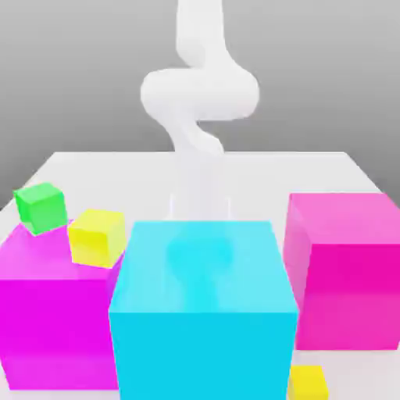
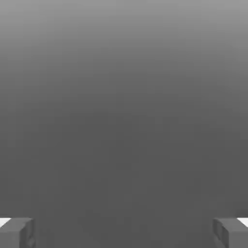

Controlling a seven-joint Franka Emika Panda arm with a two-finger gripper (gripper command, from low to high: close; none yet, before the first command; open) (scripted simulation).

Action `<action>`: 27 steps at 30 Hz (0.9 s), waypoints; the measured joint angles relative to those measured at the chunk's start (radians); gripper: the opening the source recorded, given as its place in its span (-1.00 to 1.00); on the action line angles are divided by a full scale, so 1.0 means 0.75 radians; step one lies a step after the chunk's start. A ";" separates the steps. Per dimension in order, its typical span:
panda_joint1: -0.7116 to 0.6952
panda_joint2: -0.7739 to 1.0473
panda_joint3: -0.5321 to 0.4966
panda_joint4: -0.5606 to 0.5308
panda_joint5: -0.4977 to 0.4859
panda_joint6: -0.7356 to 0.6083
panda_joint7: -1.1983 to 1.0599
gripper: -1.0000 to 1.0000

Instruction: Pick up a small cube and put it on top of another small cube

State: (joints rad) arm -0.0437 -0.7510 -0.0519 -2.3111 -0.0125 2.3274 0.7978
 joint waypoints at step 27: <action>-0.347 0.944 -0.867 -0.696 -0.003 0.699 -1.121 0.00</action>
State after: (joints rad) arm -0.3040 -0.0431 -0.7024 -2.8329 -0.0147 2.8517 -0.0428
